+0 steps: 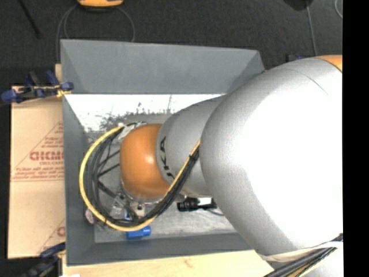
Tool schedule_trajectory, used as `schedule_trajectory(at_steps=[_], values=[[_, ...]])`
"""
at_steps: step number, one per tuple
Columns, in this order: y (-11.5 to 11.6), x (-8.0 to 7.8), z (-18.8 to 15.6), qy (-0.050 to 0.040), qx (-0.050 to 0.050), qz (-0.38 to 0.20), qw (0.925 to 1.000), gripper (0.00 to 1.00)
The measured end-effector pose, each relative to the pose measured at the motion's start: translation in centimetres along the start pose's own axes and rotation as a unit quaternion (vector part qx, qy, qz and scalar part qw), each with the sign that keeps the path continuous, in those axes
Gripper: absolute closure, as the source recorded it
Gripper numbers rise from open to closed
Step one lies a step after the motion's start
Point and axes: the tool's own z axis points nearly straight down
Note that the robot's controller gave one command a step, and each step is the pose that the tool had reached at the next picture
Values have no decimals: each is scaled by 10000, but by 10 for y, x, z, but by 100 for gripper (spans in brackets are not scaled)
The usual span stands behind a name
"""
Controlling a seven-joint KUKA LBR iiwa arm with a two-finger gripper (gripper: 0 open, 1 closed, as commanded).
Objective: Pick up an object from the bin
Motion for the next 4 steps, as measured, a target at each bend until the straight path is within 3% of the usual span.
schedule_trajectory(at_steps=[1, 2, 3, 4], values=[[21, -19, -145, 68, 65, -1625, 9867, 100], [14, -66, -71, 116, 81, -2426, 9700, 100], [8, -70, -82, 93, 70, -2404, 9706, 100], [6, -89, -104, 84, 67, -2596, 9657, 100]])
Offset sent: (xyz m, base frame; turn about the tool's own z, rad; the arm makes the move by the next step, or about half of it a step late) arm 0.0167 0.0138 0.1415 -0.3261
